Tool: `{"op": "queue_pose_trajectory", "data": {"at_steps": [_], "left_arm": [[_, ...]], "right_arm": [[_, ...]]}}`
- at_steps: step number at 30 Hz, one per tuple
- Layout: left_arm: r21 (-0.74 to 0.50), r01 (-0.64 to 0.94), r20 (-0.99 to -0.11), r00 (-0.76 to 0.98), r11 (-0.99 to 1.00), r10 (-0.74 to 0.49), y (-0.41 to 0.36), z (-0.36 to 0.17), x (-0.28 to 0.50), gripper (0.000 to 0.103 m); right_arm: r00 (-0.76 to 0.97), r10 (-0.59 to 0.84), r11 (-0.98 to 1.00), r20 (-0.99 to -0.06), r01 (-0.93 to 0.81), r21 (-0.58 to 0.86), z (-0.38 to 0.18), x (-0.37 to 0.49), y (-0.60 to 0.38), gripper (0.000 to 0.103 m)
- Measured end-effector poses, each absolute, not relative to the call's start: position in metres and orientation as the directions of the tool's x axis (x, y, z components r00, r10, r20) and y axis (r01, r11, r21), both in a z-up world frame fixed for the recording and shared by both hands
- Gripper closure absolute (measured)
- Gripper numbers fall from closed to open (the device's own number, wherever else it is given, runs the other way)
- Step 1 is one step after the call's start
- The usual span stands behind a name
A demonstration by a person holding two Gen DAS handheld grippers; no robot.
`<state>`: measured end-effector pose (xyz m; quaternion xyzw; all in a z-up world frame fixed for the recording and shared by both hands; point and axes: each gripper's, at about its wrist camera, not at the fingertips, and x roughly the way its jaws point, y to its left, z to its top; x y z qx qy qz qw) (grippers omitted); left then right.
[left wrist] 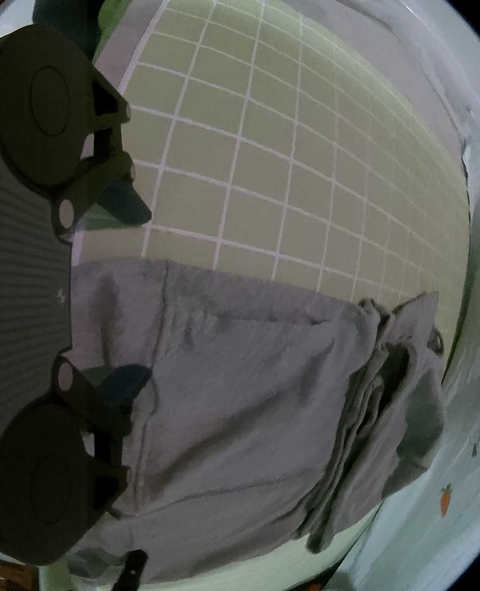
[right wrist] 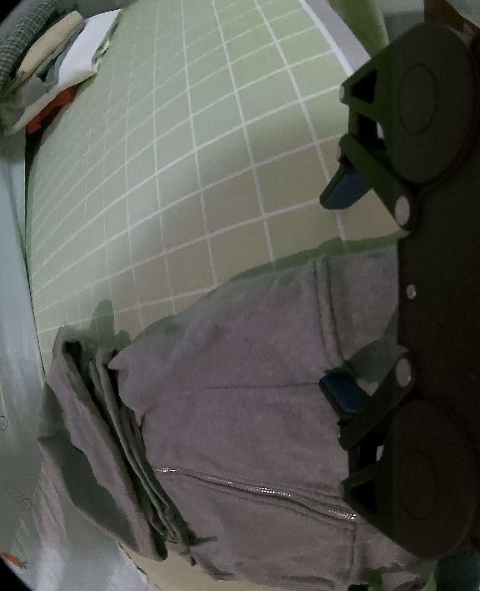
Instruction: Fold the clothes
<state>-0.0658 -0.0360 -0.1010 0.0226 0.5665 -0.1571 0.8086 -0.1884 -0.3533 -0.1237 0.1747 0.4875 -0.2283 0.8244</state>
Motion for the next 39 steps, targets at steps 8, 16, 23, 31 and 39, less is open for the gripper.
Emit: {"op": "queue_pose_trajectory", "data": {"at_steps": [8, 16, 23, 31, 39], "left_arm": [[-0.195, 0.314, -0.912, 0.290, 0.929, -0.289, -0.034, -0.098, -0.070, 0.061], [-0.361, 0.241, -0.827, 0.363, 0.901, -0.429, -0.031, -0.059, -0.046, 0.100], [-0.481, 0.265, -0.648, 0.534, 0.836, -0.542, -0.057, 0.006, 0.017, 0.100], [-0.508, 0.267, -0.518, 0.665, 0.819, -0.538, -0.078, 0.043, 0.093, 0.100], [-0.552, 0.105, -0.642, 0.580, 0.827, -0.502, -0.093, -0.032, 0.144, 0.092]], "right_arm": [[0.456, -0.140, 0.861, -0.879, 0.495, 0.120, -0.114, -0.189, -0.348, 0.035], [0.521, 0.019, 0.834, -0.853, 0.462, 0.301, -0.086, -0.173, -0.366, 0.087], [0.722, 0.010, 0.860, -0.692, 0.347, 0.374, -0.016, -0.133, -0.388, 0.089], [0.837, -0.043, 0.797, -0.545, 0.357, 0.486, 0.021, -0.067, -0.437, 0.089], [0.733, -0.022, 0.712, -0.680, 0.489, 0.504, -0.050, -0.002, -0.469, 0.065]]}}
